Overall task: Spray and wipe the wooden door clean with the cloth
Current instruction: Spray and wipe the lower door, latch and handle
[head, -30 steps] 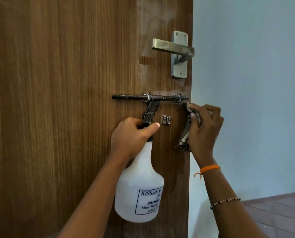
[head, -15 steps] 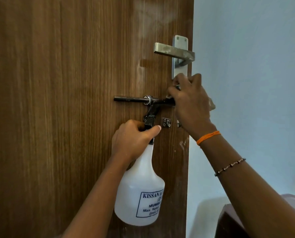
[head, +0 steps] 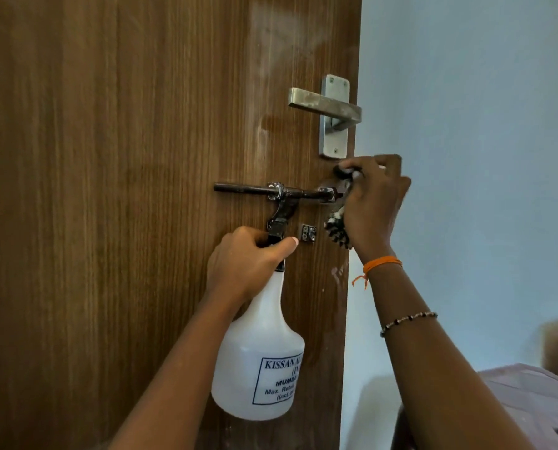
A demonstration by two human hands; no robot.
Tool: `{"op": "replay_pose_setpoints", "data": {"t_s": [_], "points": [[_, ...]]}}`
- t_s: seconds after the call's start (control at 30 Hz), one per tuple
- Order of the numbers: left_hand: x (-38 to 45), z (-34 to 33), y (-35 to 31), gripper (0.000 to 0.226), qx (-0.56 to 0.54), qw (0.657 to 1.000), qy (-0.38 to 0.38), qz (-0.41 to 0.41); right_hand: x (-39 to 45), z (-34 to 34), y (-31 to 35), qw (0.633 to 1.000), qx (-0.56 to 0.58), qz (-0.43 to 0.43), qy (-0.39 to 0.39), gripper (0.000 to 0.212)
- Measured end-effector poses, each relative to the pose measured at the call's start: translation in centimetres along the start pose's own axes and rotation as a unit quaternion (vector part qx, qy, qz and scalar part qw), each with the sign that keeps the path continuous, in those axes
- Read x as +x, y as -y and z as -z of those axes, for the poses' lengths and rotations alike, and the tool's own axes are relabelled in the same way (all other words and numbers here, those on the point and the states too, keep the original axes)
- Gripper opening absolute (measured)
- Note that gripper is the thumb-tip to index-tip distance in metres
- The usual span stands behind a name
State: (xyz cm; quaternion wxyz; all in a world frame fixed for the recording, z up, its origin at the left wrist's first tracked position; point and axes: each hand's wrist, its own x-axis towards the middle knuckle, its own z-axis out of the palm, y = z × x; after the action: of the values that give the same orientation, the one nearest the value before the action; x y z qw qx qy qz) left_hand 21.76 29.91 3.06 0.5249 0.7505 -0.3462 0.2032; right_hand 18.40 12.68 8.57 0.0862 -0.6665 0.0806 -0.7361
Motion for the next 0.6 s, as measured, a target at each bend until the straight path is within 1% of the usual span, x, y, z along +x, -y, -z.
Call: {"op": "replay_pose_setpoints", "data": {"t_s": [0.03,0.1,0.13,0.17,0.27,0.3,0.33,0.43,0.47,0.53,0.6], "points": [[0.0,0.0,0.0,0.040,-0.003,1.000,0.001,0.001,0.0,-0.2,-0.4,1.000,0.026,0.011,-0.007,0.030],[-0.1,0.0,0.0,0.041,-0.002,1.000,0.000,0.002,-0.1,-0.6,-1.3,0.993,0.069,0.086,0.039,0.028],[-0.1,0.0,0.0,0.040,0.001,1.000,-0.004,0.001,0.2,-0.7,-1.8,0.989,0.080,0.110,0.063,0.028],[-0.1,-0.1,-0.1,0.039,0.005,1.000,-0.008,-0.001,0.6,-0.7,-2.3,0.988,0.090,0.104,0.074,0.027],[-0.1,-0.3,-0.1,0.039,0.015,1.000,-0.017,0.002,1.4,-0.6,-2.9,0.991,0.120,0.026,0.061,0.029],[-0.1,-0.3,-0.1,0.039,0.019,1.000,-0.017,0.003,1.4,-0.7,-2.8,0.991,0.120,0.025,0.059,0.029],[-0.1,-0.3,-0.1,0.038,0.023,1.000,-0.015,0.004,1.3,-0.6,-2.6,0.990,0.114,0.048,0.067,0.028],[-0.2,-0.3,-0.1,0.037,0.022,1.000,-0.010,0.005,0.9,-0.6,-2.8,0.974,0.068,0.183,0.114,0.024],[-0.2,-0.3,-0.1,0.036,0.019,1.000,-0.009,0.005,0.8,-0.5,-3.1,0.971,0.051,0.203,0.119,0.024],[-0.1,-0.2,-0.1,0.037,0.015,1.000,-0.007,0.004,0.5,-0.6,-3.7,0.975,0.042,0.194,0.100,0.025],[-0.1,-0.1,-0.1,0.037,0.010,1.000,-0.004,0.002,0.0,-0.9,-3.7,0.982,0.069,0.163,0.068,0.029]]}}
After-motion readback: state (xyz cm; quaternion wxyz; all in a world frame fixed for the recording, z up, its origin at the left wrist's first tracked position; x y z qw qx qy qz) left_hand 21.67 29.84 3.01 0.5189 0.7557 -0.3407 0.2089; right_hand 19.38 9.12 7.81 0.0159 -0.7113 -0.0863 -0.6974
